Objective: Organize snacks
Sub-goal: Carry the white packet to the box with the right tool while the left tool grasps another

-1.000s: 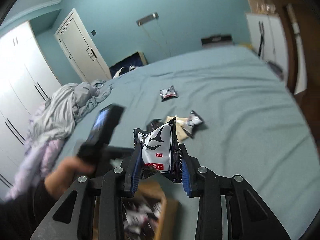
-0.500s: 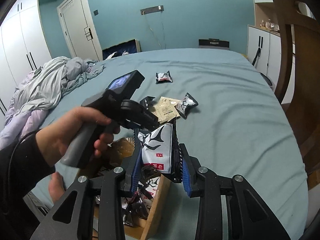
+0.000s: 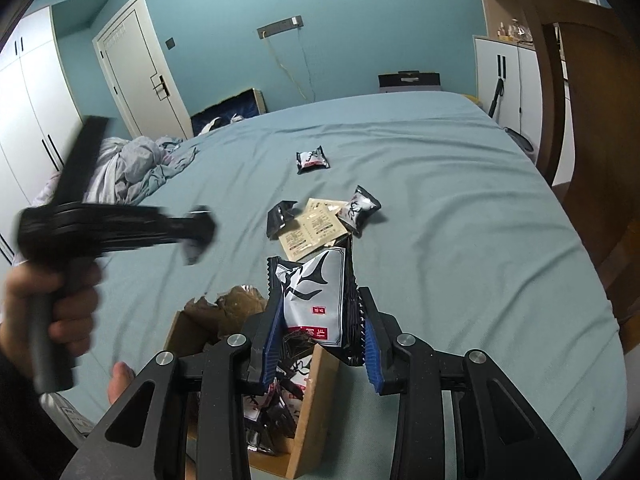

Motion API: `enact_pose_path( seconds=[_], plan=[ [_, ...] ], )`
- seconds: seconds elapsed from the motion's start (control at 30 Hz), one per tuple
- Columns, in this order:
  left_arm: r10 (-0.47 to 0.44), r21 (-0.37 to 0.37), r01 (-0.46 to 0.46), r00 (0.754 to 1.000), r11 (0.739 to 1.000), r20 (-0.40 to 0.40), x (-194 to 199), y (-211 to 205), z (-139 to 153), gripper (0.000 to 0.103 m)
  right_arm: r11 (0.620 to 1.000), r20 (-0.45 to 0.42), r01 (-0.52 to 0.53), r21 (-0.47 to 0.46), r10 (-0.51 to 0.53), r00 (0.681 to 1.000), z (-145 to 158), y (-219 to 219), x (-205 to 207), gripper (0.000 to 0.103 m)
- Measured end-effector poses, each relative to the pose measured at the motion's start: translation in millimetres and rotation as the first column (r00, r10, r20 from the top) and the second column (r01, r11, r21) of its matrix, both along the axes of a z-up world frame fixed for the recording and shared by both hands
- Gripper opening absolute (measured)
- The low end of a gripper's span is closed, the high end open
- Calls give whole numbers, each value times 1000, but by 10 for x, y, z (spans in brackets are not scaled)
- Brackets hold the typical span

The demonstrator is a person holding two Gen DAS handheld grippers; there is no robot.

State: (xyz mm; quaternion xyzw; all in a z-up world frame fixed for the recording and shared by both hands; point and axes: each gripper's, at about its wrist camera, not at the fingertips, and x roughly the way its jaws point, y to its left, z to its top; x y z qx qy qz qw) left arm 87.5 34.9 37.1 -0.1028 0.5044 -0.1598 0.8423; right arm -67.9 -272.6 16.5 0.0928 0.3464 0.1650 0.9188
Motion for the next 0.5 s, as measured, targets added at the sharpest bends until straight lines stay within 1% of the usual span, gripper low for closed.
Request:
enact_pose_path(
  seconds=[0.07, 0.17, 0.2, 0.23, 0.33, 0.37, 0.4, 0.43, 0.47, 0.5],
  plan=[
    [-8, -5, 8, 1000, 1000, -15, -149, 29, -42, 26, 1000, -2, -11, -8, 11, 1000, 18, 37, 3, 33],
    [-22, 7, 22, 996, 1000, -86, -383, 40, -232, 26, 999, -4, -31, -24, 31, 1000, 36, 81, 22, 33],
    [-31, 19, 33, 995, 999, -92, -453, 31, -263, 26, 999, -6, -38, -29, 38, 999, 26, 88, 25, 33],
    [-47, 42, 51, 995, 998, -90, -534, -4, -293, 26, 998, -10, -47, -32, 46, 999, 22, 96, 26, 33],
    [-115, 118, 120, 992, 986, -50, -722, -175, -307, 27, 995, -24, -93, -33, 93, 995, 13, 157, 24, 33],
    [-135, 138, 139, 990, 981, -40, -762, -220, -305, 31, 994, -23, -103, -38, 102, 995, 13, 180, 16, 33],
    [-157, 165, 160, 987, 973, -32, -803, -270, -303, 43, 992, -20, -120, -45, 119, 993, 21, 209, 0, 33],
    [-177, 200, 177, 984, 964, -21, -824, -327, -311, 53, 990, -19, -132, -50, 131, 991, 24, 231, -10, 33],
    [-187, 234, 182, 982, 955, 0, -858, -362, -307, 69, 988, -17, -144, -59, 143, 990, 32, 254, -23, 33],
    [-190, 259, 178, 981, 949, 25, -881, -377, -293, 74, 987, -18, -146, -65, 145, 989, 27, 262, -20, 33]
  ],
)
